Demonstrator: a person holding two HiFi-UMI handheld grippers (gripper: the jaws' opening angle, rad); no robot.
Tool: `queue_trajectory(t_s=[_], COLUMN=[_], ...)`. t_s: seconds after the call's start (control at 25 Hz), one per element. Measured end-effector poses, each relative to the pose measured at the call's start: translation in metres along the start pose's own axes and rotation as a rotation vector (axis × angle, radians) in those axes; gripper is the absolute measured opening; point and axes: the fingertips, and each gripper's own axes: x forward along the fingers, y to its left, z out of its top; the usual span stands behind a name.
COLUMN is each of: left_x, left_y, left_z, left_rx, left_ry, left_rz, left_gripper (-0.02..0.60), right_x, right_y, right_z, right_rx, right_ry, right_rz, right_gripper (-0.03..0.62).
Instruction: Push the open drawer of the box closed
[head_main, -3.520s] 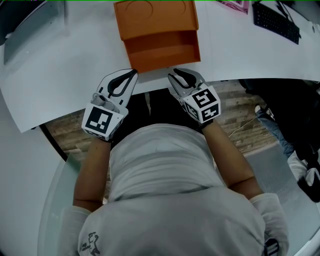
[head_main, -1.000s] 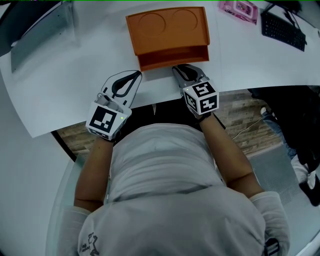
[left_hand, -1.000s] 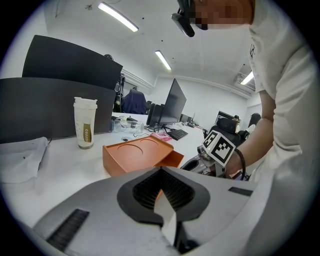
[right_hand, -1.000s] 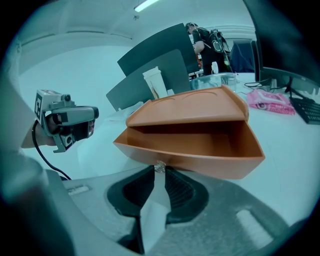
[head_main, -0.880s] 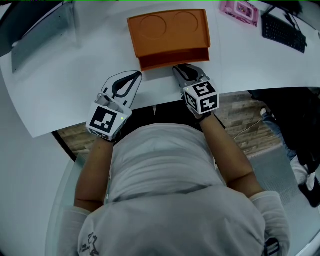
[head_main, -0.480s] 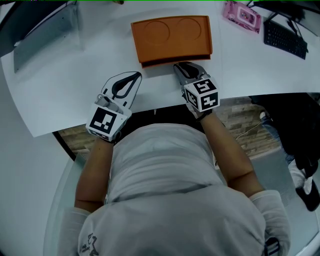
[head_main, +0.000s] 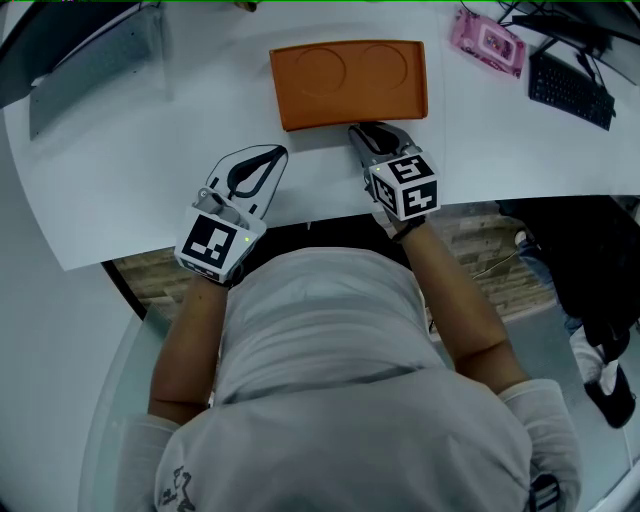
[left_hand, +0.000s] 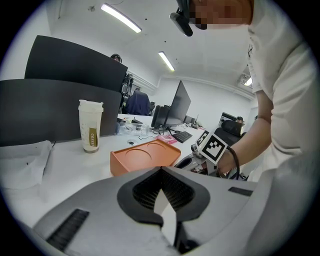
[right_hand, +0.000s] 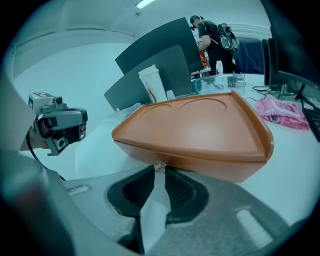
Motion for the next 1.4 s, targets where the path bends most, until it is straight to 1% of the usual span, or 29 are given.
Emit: queue_trajectory(t_s=[0.44,0.56,0.72,0.84,1.04,1.16,1.28,1.4], left_x=[-0.004,-0.006,-0.008,-0.009,-0.015,-0.022,-0.032,-0.047], left_y=[0.000,-0.003,-0.009,-0.017,-0.037,-0.051,-0.068,-0.083], left_z=[-0.001,-0.002,-0.001,0.008,0.031,0.046,0.061,0.082], left_rx=[-0.001,0.001,0.013,0.018,0.043,0.068,0.088,0.116], left_ry=[-0.003,-0.005,-0.011,-0.029,-0.070,-0.110,-0.150,-0.202], left_rz=[0.006,0.009,0.014,0.018,0.032,0.041,0.052,0.068], left_gripper=[0.000,-0.001,0.000,-0.001,-0.001,-0.002,0.000,-0.001], right_x=[0.001,-0.002,-0.013,-0.028,-0.064,-0.091,-0.124,-0.157], right_y=[0.000,0.000,-0.001,0.000,0.003,0.011,0.026,0.044], right_z=[0.002,0.004,0.006,0.006,0.014,0.029,0.045,0.064], right_rx=[0.009,0.014,0.010,-0.003,-0.035,-0.072,-0.131,-0.220], right_ry=[-0.002,-0.008,-0.024,-0.042,-0.097,-0.159,-0.231,-0.294], right_rz=[-0.003,-0.006,-0.011,-0.018,-0.030,-0.010,0.033,0.052], right_gripper=[0.071,0.080,0.091,0.091,0.091,0.090,0.091,0.091])
